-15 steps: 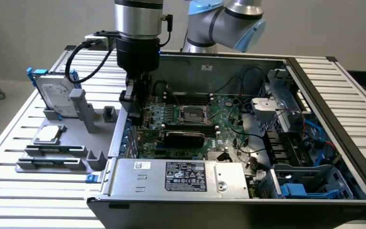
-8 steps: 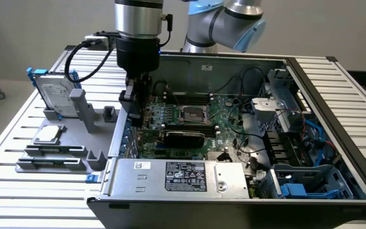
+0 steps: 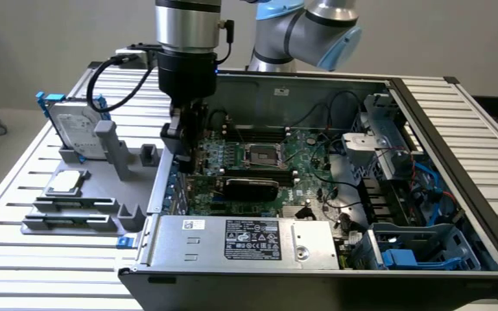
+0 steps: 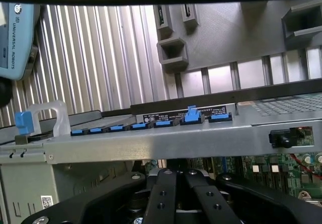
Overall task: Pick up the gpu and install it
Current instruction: 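Press down on the gpu until it lock into place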
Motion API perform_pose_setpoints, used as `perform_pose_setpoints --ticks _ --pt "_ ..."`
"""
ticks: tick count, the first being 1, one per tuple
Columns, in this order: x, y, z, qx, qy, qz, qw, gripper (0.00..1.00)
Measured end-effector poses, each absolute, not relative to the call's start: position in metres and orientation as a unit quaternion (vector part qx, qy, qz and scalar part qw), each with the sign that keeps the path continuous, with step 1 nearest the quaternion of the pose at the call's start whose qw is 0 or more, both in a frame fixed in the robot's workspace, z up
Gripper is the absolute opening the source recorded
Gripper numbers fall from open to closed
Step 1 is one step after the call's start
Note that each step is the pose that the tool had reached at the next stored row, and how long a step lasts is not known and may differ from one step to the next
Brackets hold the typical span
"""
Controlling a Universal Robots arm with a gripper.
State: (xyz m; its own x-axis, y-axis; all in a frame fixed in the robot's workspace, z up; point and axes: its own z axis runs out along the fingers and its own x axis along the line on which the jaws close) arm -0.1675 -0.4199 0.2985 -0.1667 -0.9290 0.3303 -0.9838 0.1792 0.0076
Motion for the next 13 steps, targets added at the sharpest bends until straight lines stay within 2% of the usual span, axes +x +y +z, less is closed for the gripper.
perform_pose_setpoints --ticks 13 --pt "-0.1676 -0.4167 0.2984 0.609 -0.775 0.103 0.131 0.11"
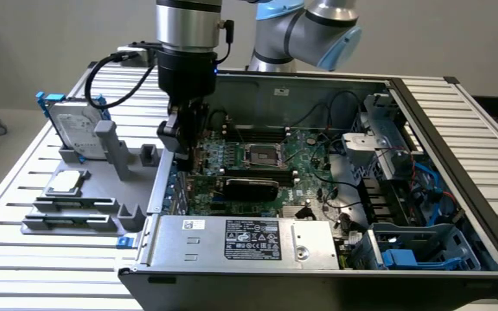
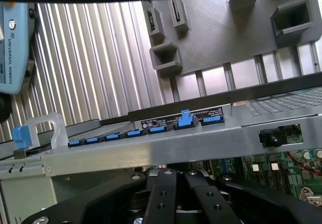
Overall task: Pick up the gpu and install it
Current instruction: 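Press down on the gpu until it lock into place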
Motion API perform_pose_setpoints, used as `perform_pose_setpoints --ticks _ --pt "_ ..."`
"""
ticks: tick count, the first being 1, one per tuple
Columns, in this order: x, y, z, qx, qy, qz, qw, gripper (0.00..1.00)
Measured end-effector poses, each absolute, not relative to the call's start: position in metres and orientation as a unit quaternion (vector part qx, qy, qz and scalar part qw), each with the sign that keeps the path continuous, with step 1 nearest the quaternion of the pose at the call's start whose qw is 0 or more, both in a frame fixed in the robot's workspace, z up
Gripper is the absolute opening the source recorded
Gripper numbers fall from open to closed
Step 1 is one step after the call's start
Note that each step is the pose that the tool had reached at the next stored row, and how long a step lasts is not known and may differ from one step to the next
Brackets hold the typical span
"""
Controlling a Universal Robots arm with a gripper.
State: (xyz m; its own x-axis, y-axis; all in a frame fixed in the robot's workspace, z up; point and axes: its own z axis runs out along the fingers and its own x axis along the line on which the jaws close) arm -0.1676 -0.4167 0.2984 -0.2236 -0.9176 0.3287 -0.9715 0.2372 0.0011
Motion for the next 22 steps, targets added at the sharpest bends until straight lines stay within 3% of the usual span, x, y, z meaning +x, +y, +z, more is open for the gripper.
perform_pose_setpoints --ticks 22 --pt "-0.1668 -0.4179 0.2989 0.605 -0.778 0.106 0.13 0.11"
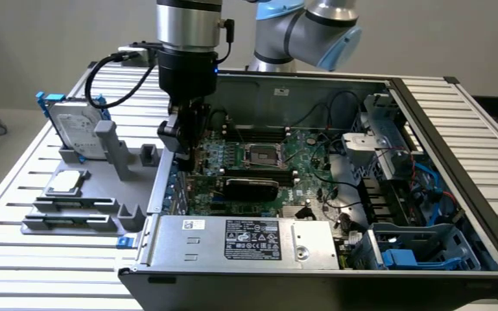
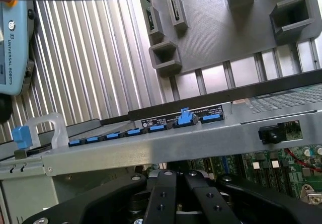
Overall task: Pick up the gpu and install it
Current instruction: 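Press down on the gpu until it lock into place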
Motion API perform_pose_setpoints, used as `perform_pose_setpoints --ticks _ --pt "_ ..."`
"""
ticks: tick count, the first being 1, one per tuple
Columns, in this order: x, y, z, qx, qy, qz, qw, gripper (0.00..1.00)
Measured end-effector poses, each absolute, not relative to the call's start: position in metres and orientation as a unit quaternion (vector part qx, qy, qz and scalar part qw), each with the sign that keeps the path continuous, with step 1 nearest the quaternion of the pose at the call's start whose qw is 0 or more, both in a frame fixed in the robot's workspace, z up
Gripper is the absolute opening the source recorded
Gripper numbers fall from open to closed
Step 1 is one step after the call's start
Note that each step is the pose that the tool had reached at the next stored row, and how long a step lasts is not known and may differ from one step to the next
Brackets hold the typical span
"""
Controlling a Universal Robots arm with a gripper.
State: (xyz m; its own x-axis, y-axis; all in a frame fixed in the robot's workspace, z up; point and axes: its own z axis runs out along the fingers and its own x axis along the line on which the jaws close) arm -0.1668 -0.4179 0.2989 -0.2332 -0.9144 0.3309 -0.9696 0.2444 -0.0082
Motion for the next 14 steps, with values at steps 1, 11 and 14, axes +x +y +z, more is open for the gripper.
perform_pose_setpoints --ticks 1,11,14 --pt "-0.1669 -0.4181 0.2989 0.605 -0.778 0.107 0.13 0.11" --pt "-0.1668 -0.4188 0.2954 0.601 -0.782 0.116 0.118 0.11" --pt "-0.1668 -0.4201 0.2955 0.596 -0.786 0.116 0.119 0.11"
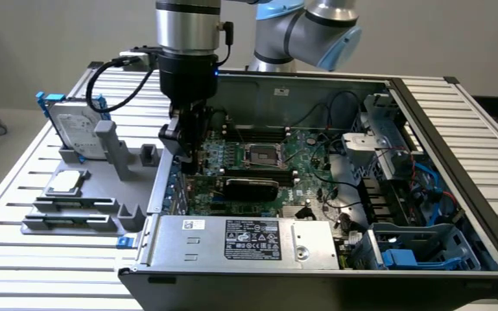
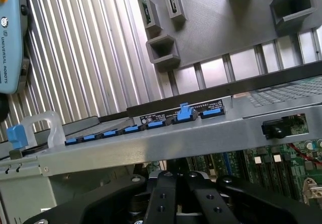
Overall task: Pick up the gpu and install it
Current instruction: 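Press down on the gpu until it lock into place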
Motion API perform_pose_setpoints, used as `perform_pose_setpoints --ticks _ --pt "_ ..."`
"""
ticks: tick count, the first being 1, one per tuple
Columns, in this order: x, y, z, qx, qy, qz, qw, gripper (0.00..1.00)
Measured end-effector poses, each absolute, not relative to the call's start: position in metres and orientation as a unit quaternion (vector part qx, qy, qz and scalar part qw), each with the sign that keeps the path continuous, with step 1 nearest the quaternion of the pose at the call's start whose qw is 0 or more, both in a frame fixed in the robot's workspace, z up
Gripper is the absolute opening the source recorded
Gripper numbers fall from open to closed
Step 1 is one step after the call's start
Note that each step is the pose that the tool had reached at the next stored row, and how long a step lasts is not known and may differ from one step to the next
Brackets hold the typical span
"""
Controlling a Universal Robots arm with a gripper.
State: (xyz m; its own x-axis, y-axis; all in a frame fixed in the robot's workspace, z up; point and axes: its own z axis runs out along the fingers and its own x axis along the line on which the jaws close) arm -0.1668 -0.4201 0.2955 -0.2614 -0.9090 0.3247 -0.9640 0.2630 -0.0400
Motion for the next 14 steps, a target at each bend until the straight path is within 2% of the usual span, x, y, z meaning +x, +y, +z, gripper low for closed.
perform_pose_setpoints --ticks 14 --pt "-0.1662 -0.4204 0.2954 0.548 -0.82 0.108 0.125 0.11"
